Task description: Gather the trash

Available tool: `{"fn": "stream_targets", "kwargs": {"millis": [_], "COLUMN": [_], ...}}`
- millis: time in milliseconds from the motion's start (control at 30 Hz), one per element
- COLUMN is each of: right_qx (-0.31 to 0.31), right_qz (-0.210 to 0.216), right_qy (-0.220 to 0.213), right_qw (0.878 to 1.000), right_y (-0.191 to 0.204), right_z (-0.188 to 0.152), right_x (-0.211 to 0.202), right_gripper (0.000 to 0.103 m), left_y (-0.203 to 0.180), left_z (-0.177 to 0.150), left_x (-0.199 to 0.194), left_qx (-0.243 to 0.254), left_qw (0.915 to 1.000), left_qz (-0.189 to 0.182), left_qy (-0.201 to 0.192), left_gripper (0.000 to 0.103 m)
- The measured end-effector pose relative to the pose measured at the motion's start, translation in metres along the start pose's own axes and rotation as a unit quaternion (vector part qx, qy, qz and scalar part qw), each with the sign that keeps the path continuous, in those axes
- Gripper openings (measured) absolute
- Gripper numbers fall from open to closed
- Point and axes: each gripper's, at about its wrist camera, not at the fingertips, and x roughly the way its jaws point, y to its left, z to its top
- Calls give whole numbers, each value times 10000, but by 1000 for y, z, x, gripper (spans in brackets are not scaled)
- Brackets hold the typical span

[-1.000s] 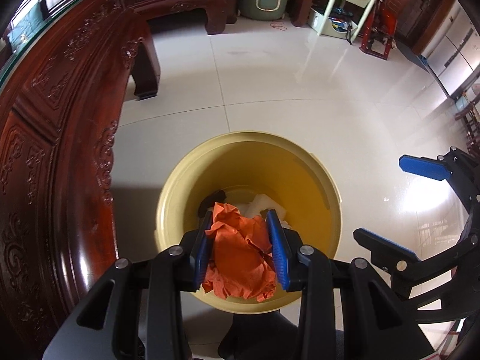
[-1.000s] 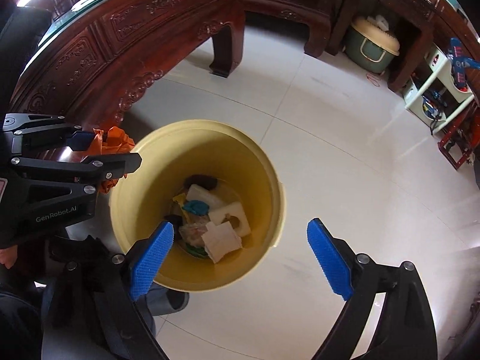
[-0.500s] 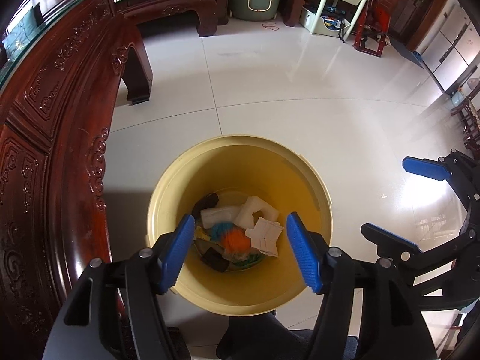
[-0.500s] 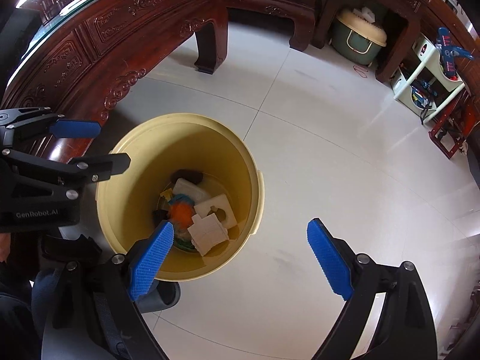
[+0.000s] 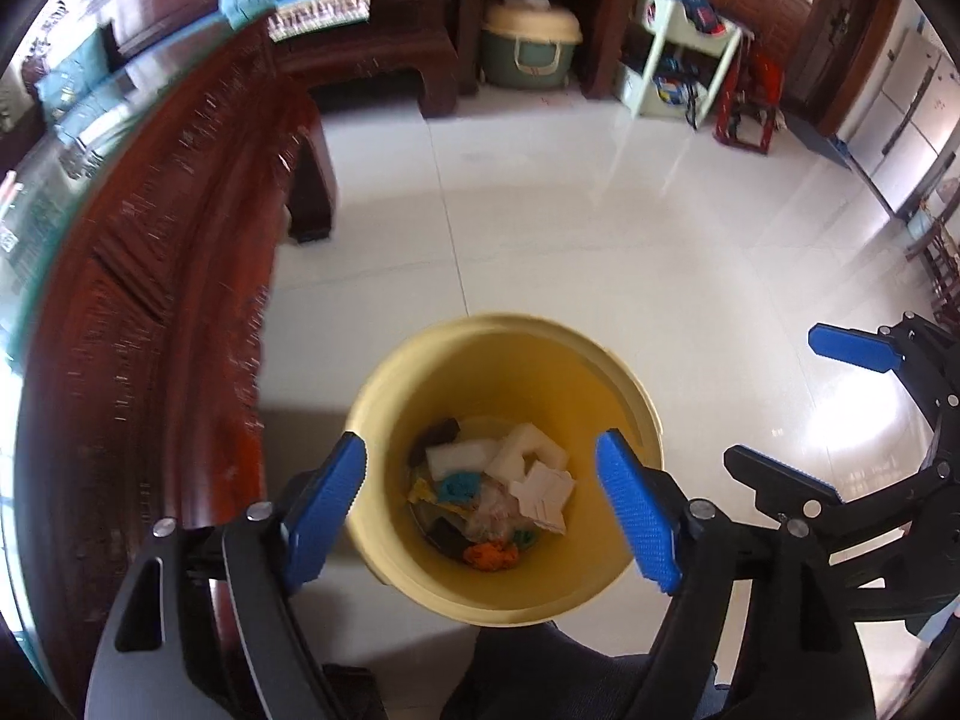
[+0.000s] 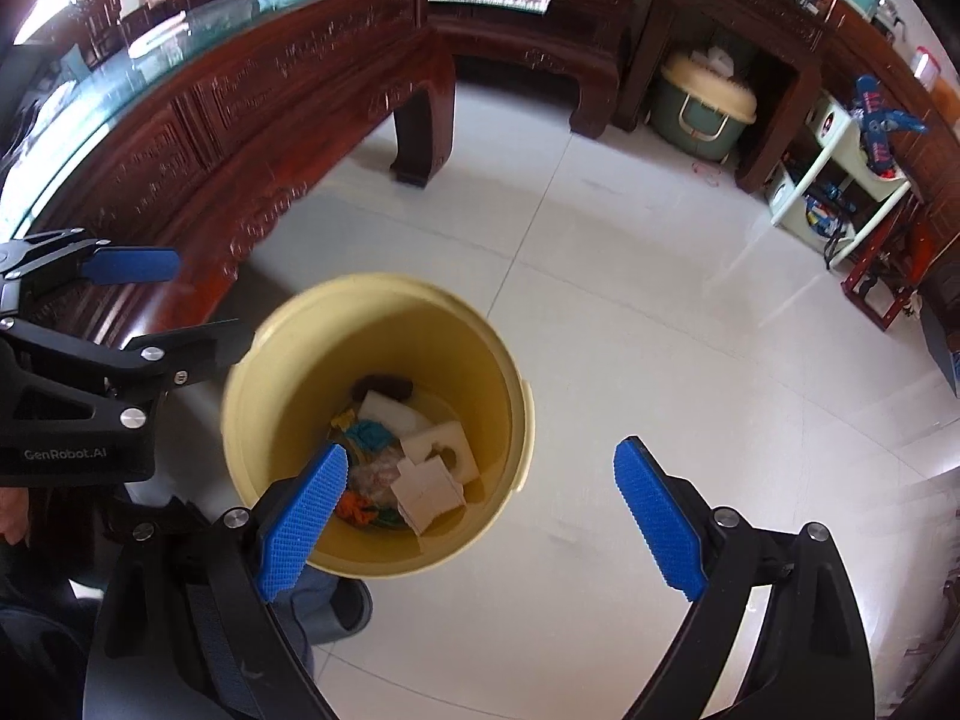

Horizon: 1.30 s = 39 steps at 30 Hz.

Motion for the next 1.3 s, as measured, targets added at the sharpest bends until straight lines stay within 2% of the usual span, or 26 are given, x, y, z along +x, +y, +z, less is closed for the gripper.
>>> {"fn": "stream_targets", "kwargs": {"millis": [167,333,567,733,800,967,1100,1233,1300], "right_qx": [97,123,179,299,295,121,-184,-377,-473], "right_qz": [-95,-42,88,281,429,1132,1571,1863,1991], "right_qy": [-571,-1177,-2049,-2517,-2720,-2976,-2991,-2933,-2923], "right_qw": [9983,9930,9786,9669,9609,9479,9410,9369,9342], "right_y": [21,52,98,129,147,207,267,327,353], "right_z": [9,23,42,56,61,74,86,93,91], "right_x": [-38,-81,-133,-153,-159,-167,-167,-164,-163], "right_gripper": [89,92,95,95,95,95,95,95,95], "left_y": [18,44,87,129,146,195,245,295,316], "left_z": [-7,-22,-43,-59,-67,-98,-134,-170,-191], "left_x": [-51,-114,-183,-218,-230,-255,-279,-299,-309], "left_qx": [-148,-354,-632,-963,-1117,-1592,-2114,-2633,-2824], "left_qw": [9979,9878,9671,9566,9506,9279,9004,8738,8648], "left_qz": [186,609,1259,1248,1364,2121,2748,3162,3214], "left_qy": [-605,-1392,-2119,-2451,-2555,-2622,-2630,-2591,-2627], "left_gripper": [83,99,99,99,99,99,99,99,99]}}
